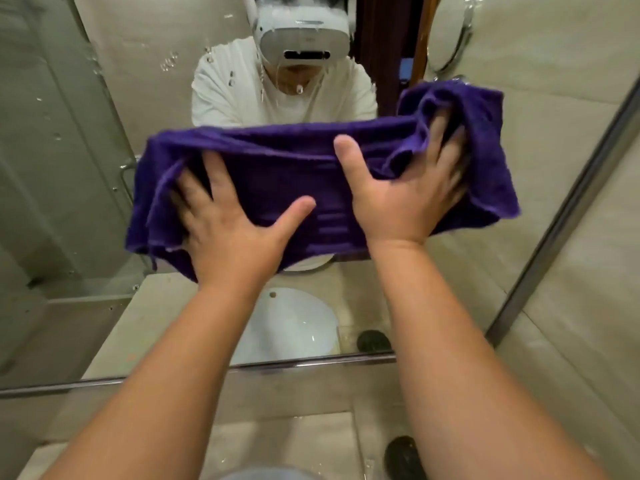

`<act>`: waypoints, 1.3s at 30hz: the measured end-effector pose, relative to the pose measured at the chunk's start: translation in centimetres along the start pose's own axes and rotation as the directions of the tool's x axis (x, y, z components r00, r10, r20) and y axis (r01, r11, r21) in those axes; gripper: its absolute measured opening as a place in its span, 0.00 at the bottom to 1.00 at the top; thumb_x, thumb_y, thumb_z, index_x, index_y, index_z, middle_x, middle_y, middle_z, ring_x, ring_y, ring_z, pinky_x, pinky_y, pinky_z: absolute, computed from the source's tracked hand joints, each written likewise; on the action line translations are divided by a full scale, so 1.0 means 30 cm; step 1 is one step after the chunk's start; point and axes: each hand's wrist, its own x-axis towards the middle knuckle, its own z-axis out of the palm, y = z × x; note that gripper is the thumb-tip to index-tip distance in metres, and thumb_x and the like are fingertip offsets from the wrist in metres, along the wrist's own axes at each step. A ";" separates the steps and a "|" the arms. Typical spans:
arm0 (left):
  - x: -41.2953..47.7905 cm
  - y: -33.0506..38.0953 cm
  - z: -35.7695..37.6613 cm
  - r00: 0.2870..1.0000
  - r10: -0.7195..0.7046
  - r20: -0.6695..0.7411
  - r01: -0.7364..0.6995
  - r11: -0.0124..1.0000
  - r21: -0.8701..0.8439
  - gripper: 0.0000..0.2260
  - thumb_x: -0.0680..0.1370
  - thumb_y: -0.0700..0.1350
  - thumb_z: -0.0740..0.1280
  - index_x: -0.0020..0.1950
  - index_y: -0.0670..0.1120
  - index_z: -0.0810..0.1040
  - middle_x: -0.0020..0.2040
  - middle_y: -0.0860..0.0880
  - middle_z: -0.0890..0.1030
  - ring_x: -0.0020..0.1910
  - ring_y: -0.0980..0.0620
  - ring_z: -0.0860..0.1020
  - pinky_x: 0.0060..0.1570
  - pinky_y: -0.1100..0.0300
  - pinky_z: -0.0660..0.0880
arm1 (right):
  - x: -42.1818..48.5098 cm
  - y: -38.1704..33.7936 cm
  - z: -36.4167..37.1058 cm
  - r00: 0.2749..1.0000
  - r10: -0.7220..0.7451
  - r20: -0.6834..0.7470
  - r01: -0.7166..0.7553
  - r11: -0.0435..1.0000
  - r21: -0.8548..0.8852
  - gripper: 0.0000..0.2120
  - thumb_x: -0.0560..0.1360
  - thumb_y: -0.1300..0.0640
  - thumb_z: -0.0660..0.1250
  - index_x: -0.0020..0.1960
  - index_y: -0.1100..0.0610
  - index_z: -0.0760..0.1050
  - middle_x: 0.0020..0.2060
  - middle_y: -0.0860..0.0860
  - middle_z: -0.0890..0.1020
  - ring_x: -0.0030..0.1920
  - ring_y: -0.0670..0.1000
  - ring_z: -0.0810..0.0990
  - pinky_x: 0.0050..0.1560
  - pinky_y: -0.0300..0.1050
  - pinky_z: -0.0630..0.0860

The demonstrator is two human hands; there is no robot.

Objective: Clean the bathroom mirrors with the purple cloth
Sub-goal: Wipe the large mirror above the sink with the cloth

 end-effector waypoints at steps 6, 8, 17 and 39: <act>0.230 0.206 -0.126 0.983 0.130 -0.129 -0.126 0.991 0.033 0.55 0.62 0.84 0.55 0.81 0.57 0.43 0.82 0.41 0.48 0.80 0.37 0.48 0.67 0.24 0.52 | 0.300 -0.165 -0.010 0.995 -0.068 -0.077 0.070 0.997 0.016 0.51 0.66 0.20 0.58 0.77 0.55 0.66 0.73 0.58 0.72 0.72 0.62 0.69 0.69 0.58 0.62; 0.215 0.203 -0.119 0.983 0.146 -0.110 -0.142 0.989 0.041 0.54 0.63 0.84 0.55 0.80 0.58 0.42 0.82 0.42 0.47 0.80 0.37 0.49 0.67 0.25 0.53 | 0.277 -0.140 -0.010 0.997 -0.062 -0.040 0.062 0.998 0.009 0.51 0.67 0.20 0.58 0.78 0.54 0.64 0.74 0.58 0.70 0.72 0.62 0.69 0.70 0.58 0.62; -0.085 0.062 0.094 0.982 0.182 0.050 -0.186 0.976 0.114 0.50 0.62 0.83 0.57 0.78 0.59 0.49 0.72 0.48 0.56 0.69 0.39 0.59 0.50 0.27 0.73 | -0.086 0.239 -0.009 0.982 0.180 0.062 -0.178 0.983 -0.050 0.56 0.67 0.18 0.53 0.77 0.61 0.63 0.72 0.66 0.69 0.68 0.68 0.69 0.66 0.64 0.65; -0.425 -0.010 0.296 0.791 -0.134 0.597 0.124 0.991 0.058 0.44 0.63 0.82 0.51 0.57 0.75 0.17 0.74 0.63 0.33 0.76 0.56 0.37 0.74 0.38 0.53 | -0.257 0.582 -0.058 0.907 0.406 0.108 -0.415 0.906 0.080 0.64 0.64 0.16 0.54 0.75 0.71 0.59 0.72 0.73 0.64 0.72 0.71 0.63 0.75 0.49 0.51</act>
